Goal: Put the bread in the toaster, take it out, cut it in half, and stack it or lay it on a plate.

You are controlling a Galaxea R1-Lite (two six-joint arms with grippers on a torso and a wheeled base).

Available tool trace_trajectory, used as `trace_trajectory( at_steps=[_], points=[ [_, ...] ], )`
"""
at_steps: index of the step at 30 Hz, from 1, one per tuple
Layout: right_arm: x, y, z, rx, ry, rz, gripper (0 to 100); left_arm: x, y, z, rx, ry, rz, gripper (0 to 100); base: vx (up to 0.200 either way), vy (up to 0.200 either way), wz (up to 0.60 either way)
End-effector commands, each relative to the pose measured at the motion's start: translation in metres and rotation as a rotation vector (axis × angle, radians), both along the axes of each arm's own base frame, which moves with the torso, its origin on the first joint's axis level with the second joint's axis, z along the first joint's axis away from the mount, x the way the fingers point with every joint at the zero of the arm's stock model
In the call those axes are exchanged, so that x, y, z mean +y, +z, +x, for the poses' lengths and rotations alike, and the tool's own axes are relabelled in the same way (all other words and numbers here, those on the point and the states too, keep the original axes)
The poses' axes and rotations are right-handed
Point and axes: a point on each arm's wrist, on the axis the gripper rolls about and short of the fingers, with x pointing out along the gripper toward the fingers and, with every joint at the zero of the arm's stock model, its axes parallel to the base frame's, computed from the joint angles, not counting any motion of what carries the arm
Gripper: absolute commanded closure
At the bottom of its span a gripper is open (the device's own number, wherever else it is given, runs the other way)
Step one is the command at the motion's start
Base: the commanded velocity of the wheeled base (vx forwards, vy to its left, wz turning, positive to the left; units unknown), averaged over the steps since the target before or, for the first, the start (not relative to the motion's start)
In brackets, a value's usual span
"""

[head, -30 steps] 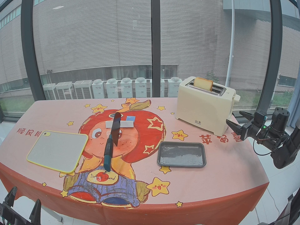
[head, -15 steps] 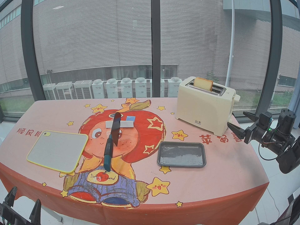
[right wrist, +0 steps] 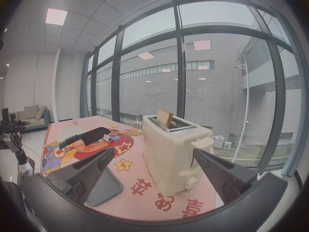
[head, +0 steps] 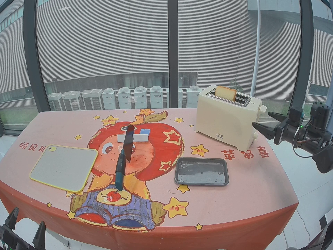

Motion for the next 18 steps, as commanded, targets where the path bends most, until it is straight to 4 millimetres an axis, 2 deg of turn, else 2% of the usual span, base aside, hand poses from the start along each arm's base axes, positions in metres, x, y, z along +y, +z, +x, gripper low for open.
trace_trajectory(
  at_steps=[1,8,18],
  points=[
    [-0.001,0.037,0.006,-0.093,0.033,0.008,0,0.0,-0.005,0.001,0.019,0.0,0.0,0,0.0,0.0,0.0],
    [-0.006,0.056,0.021,-0.112,0.075,0.015,0,0.0,-0.005,0.001,0.019,0.0,0.0,0,0.0,0.0,0.0],
    [-0.003,0.066,0.031,-0.089,0.086,0.012,0,0.0,-0.005,0.001,0.019,0.0,0.0,0,0.0,0.0,0.0]
  ],
)
